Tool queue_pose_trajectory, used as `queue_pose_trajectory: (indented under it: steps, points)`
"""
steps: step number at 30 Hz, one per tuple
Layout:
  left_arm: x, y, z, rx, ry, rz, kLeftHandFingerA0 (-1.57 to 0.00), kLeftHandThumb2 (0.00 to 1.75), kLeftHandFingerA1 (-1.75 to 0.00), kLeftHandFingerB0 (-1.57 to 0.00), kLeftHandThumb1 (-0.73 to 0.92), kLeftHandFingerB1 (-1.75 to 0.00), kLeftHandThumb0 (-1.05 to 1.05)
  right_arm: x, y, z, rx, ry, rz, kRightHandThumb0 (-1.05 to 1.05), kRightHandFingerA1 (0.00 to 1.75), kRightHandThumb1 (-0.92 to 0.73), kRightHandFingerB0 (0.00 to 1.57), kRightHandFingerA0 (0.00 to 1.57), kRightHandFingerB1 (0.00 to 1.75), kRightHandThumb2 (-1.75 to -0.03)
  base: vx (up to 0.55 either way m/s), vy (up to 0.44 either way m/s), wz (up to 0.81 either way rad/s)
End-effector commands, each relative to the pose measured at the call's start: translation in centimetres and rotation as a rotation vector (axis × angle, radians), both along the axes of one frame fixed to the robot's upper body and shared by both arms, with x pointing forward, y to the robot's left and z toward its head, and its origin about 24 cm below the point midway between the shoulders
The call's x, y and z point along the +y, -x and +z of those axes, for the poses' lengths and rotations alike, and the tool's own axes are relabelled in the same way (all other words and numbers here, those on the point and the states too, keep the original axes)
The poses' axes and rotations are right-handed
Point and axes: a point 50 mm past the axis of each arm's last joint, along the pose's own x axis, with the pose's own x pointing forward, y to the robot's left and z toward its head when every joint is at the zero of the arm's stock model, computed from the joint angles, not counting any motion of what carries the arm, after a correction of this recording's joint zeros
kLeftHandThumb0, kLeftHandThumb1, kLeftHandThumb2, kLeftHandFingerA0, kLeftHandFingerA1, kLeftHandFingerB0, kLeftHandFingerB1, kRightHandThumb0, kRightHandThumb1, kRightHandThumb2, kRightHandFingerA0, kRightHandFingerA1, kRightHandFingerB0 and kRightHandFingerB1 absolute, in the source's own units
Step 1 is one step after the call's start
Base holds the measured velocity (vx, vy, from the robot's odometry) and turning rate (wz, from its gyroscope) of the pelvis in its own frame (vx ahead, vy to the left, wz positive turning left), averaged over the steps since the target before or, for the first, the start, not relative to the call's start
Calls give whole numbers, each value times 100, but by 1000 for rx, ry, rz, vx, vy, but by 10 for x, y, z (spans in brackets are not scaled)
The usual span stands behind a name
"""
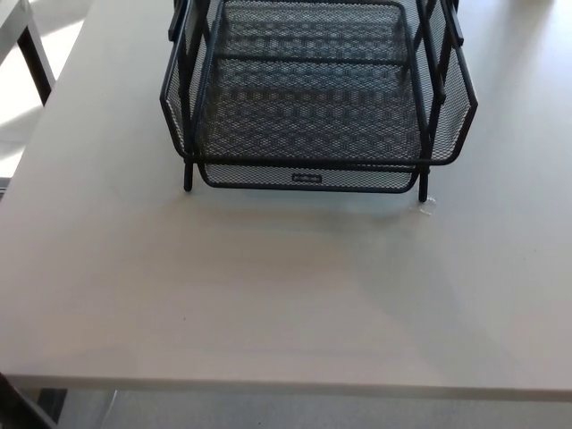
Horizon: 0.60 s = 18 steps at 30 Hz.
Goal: The robot uses its right hand to grab the drawer kept on the middle of the desk and pull it out towards the robot
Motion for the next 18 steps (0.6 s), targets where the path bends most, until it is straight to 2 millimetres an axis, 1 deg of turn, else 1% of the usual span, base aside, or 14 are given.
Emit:
queue_pose_trajectory:
  steps: [1,2,3,5,6,8,9,10,11,12,13,14,15,18]
  points:
    - [6,4,1,-15,-11,17,-78,58,-83,-74,60,-55,-33,-65,44,22,-89,-36,-161,-99,0,-59,9,0,26,-98,0,0,0]
    - [6,4,1,-18,-11,17,-79,58,-83,-75,60,-55,-33,-73,47,21,-85,-41,-198,-98,4,-59,11,0,21,-98,0,0,0]
    - [6,4,1,-24,-6,17,-79,58,-86,-75,60,-57,-34,-94,55,18,-117,-54,-292,-102,0,-64,9,0,29,-101,0,0,0]
    - [6,3,3,-22,-9,17,-77,58,-85,-74,61,-58,-34,-111,59,15,-157,-61,-340,-102,0,-67,5,0,23,-104,0,0,0]
    - [6,3,3,-24,-6,17,-78,58,-85,-75,60,-57,-33,-131,66,10,-192,-85,-401,-88,16,-63,5,1,34,-104,0,0,0]
    - [7,3,2,-26,-3,18,-78,58,-85,-75,60,-57,-33,-138,69,8,-206,-92,-420,-88,16,-63,5,1,34,-104,0,0,0]
    - [7,2,2,-22,-11,20,-79,58,-84,-75,60,-56,-33,-158,77,0,-243,-89,-506,-90,33,-90,12,3,34,-67,0,0,0]
    - [7,3,2,-21,-12,23,-78,58,-82,-75,60,-55,-32,-165,79,-3,-256,-89,-535,-89,35,-89,15,6,33,-67,0,0,0]
    - [8,3,2,-25,-6,30,-80,57,-82,-76,59,-54,-30,-175,81,-9,-269,-93,-571,-87,45,-69,9,3,45,-105,0,0,0]
    - [8,3,2,-25,-4,30,-80,57,-82,-76,59,-54,-30,-184,84,-15,-274,-110,-614,-89,46,-70,13,3,46,-107,0,0,0]
    - [7,2,1,-19,-11,26,-79,58,-81,-75,60,-54,-31,-191,89,-20,-289,-125,-645,-89,41,-86,26,15,34,-66,0,0,0]
    - [7,2,1,-18,-9,25,-79,58,-84,-76,59,-55,-33,-195,91,-24,-304,-124,-658,-88,45,-88,26,18,35,-67,0,0,0]
    - [6,2,2,-21,-6,22,-79,58,-84,-75,60,-55,-33,-202,95,-31,-316,-127,-686,-87,51,-83,25,16,38,-65,0,0,0]
    - [6,2,2,-25,-11,12,-79,58,-84,-75,60,-55,-32,-215,105,-48,-287,-190,-778,-86,55,-82,22,11,41,-65,0,0,0]
